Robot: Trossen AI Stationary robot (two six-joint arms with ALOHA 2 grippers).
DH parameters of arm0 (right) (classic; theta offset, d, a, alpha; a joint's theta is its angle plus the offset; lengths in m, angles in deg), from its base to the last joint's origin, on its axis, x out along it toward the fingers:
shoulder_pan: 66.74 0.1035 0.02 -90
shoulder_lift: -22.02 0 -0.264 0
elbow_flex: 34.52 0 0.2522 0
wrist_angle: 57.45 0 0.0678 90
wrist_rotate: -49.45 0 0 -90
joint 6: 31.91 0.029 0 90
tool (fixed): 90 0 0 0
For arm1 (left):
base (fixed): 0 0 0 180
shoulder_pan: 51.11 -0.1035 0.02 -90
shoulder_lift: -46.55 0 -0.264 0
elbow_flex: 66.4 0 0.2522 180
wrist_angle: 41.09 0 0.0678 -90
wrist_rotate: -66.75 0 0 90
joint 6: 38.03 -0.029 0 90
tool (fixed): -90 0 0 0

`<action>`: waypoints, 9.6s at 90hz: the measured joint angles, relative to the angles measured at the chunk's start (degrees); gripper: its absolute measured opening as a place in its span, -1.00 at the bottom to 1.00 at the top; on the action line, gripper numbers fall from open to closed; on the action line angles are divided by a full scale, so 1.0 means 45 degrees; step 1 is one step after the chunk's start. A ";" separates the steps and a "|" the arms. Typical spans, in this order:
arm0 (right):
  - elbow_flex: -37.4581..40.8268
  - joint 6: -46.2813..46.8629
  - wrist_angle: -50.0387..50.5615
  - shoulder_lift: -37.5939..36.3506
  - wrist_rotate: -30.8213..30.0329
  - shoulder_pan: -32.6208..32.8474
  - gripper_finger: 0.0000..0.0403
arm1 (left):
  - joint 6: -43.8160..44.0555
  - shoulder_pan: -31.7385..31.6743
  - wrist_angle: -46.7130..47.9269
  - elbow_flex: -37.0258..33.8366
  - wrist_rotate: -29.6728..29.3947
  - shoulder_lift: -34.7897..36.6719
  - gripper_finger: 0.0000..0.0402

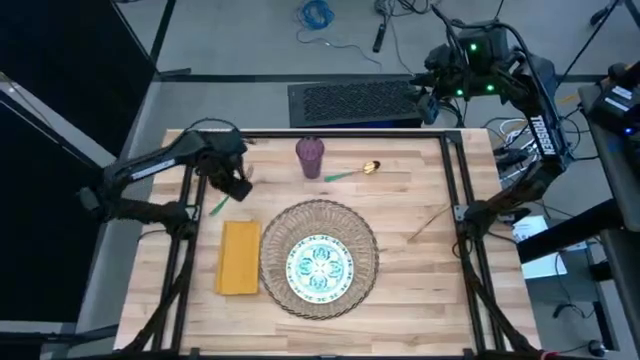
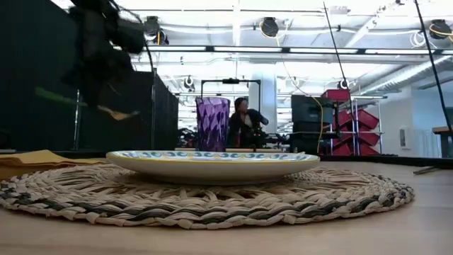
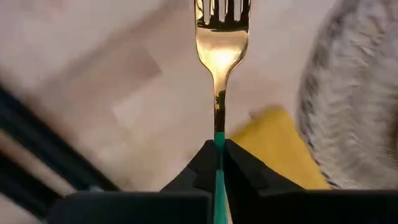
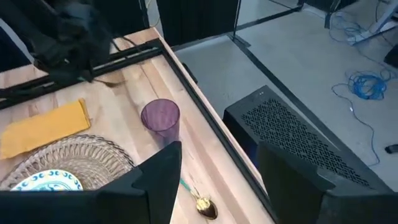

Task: Set table place
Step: Put the green fork on top of the yellow napkin, then move the gold table knife to the right of the brown tablemat

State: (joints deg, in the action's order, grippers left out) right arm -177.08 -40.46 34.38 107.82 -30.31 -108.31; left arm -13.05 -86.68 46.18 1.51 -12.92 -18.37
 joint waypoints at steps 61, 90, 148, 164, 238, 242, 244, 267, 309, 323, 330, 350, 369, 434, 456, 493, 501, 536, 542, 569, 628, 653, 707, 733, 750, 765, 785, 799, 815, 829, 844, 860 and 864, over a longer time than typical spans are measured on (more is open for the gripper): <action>0.0000 -0.0947 -0.0046 0.0446 0.1171 0.0236 -0.03 | 1.4365 1.1129 -0.0893 -0.0005 -0.4456 0.1377 -1.00; 0.0000 -0.0777 0.0031 0.0436 0.1186 0.0940 -0.03 | 1.8041 1.3802 -0.1267 -0.0005 -0.4587 -0.0926 -1.00; 0.0000 -0.0683 0.0052 0.0436 0.1185 0.1357 -0.03 | 1.9372 1.4396 -0.2517 -0.0798 -0.3196 -0.3789 -1.00; 0.0000 -0.0683 0.0042 0.0436 0.1185 0.1357 -0.03 | 1.9374 1.4288 -0.3295 -0.1564 -0.3055 -0.3833 -1.00; 0.0000 -0.0683 0.0047 0.0436 0.1185 0.1357 -0.03 | 1.9705 1.4148 -0.5590 -0.3026 -0.3075 -0.3833 -0.86; 0.0000 -0.0683 0.0052 0.0436 0.1185 0.1357 -0.03 | 1.9708 1.4148 -0.5602 -0.3026 -0.3070 -0.3833 -0.82; 0.0000 -0.0683 0.0053 0.0436 0.1185 0.1357 -0.03 | 1.9708 1.4148 -0.5592 -0.3026 -0.3070 -0.3833 -0.79; 0.0000 -0.0683 0.0144 0.0436 0.1185 0.1357 -0.03 | 1.9470 1.4137 -0.5336 -0.3005 -0.3071 -0.3666 -0.59; 0.0004 -0.0754 0.0236 0.0436 0.1180 0.1357 -0.03 | 1.3775 1.3910 -0.0240 0.1659 -1.1946 -0.0060 -0.55; 0.0002 -0.0877 0.0236 0.0436 0.1141 0.1357 -0.03 | 1.0135 1.3780 -0.0208 0.1987 -1.5029 0.0819 -0.56; 0.0005 -0.0753 0.0246 0.0436 0.1141 0.1357 -0.03 | 0.8663 1.3580 -0.0149 0.1923 -1.5985 0.1021 -0.56; 0.1252 0.0404 0.0261 0.0436 0.1117 0.1357 -0.03 | 0.4586 1.3016 -0.0263 0.1870 -1.8661 0.1578 -0.56; 0.5668 0.1394 -0.0879 0.0388 0.1067 0.1579 -0.03 | -0.0110 1.2803 -0.2694 0.1865 -1.8342 0.3094 -0.56; 1.6826 0.7285 -1.3327 -0.0791 0.0247 0.4235 -0.03 | -0.9627 0.2696 -1.4568 -0.1370 -0.3576 0.4090 -0.56; 1.7636 1.1283 -1.2064 -0.2079 -0.4287 0.4711 -0.03 | -0.9283 -0.0067 -1.5018 -0.1320 -0.1471 0.4043 -0.56; 1.7656 0.8397 -1.3718 -0.1389 -0.3101 0.3938 -0.03 | -0.8064 -0.0254 -1.3290 -0.1321 -0.3171 0.3458 -0.56; 1.7656 0.7124 -1.3590 -0.1151 -0.0950 0.3463 -0.03 | -0.8064 -0.0264 -1.2675 -0.1321 -0.3051 0.3319 -0.56; 1.7651 0.7031 -0.8266 -0.0494 0.1111 0.1695 -0.03 | -0.7632 -0.0244 -1.3022 -0.1321 -0.2536 0.3263 -0.56; 1.7651 0.7769 -0.6644 -0.0758 0.1004 0.2115 -0.03 | -0.7631 -0.0249 -1.3168 -0.1321 -0.2537 0.3263 -0.56; 1.7646 1.3633 -0.3871 -0.2370 -0.0392 0.6706 -0.03 | -0.7615 -0.0106 -1.3091 -0.1321 -0.2327 0.3263 -0.56; 2.1430 2.5327 -0.9303 -0.2877 -0.5706 1.1518 -0.17 | -0.9343 0.0077 -1.3118 -0.1321 -0.0745 0.3268 -0.56; 2.1430 2.5094 -0.9883 -0.2232 -0.4180 1.1725 -0.57 | -0.9759 0.0077 -1.2846 -0.1321 -0.0744 0.3272 -0.56; 2.1439 2.4471 -0.9668 -0.2302 -0.4356 1.2039 -1.00 | -0.9658 0.0081 -1.3092 -0.1316 -0.0748 0.3272 -0.56; 2.1434 2.3726 -0.8431 -0.2308 -0.3429 1.1312 -1.00 | -0.9652 0.0077 -1.3107 -0.1316 -0.0753 0.3272 -0.56; 2.1131 2.3690 -0.8112 -0.2303 -0.1323 1.1964 -1.00 | -0.9730 0.0077 -1.3121 -0.1316 -0.0753 0.3272 -0.56; 2.0077 2.3280 -0.6725 -0.2303 -0.1255 1.2278 -1.00 | -0.9740 0.0077 -1.3269 -0.1316 -0.0753 0.3272 -0.56; 1.8720 2.1558 -0.2888 -0.2371 -0.3193 1.1456 -0.95 | -0.9735 0.0077 -1.3301 -0.1316 -0.0753 0.3272 -0.56; 1.9016 1.9764 -0.3193 -0.2366 -0.2716 1.0596 -0.65 | -0.9725 0.0081 -1.3289 -0.1316 -0.0756 0.3268 -0.56; 1.9517 1.7976 -0.4283 -0.2361 -0.2910 0.9703 -0.22 | -0.9715 0.0077 -1.3272 -0.1311 -0.0756 0.3268 -0.56; 1.9545 1.8073 -0.4305 -0.2361 -0.2909 0.9204 -0.06 | -0.9676 0.0081 -1.3210 -0.1311 -0.0754 0.3268 -0.56; 1.9545 1.8345 -0.4313 -0.2361 -0.2899 0.8978 -0.10 | -0.9677 0.0080 -1.3218 -0.1311 -0.0758 0.3268 -0.56; 1.9545 1.8537 -0.4252 -0.2361 -0.2866 0.8977 -0.12 | -0.9681 0.0078 -1.3219 -0.1311 -0.0758 0.3268 -0.56; 1.9545 1.8625 -0.4247 -0.2361 -0.2866 0.8977 -0.12 | -0.9683 0.0080 -1.3219 -0.1311 -0.0758 0.3268 -0.56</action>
State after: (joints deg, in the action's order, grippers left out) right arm -89.12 43.36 15.27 97.19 -43.20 -67.91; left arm -56.63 -86.32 -13.31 -4.39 -16.33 -3.66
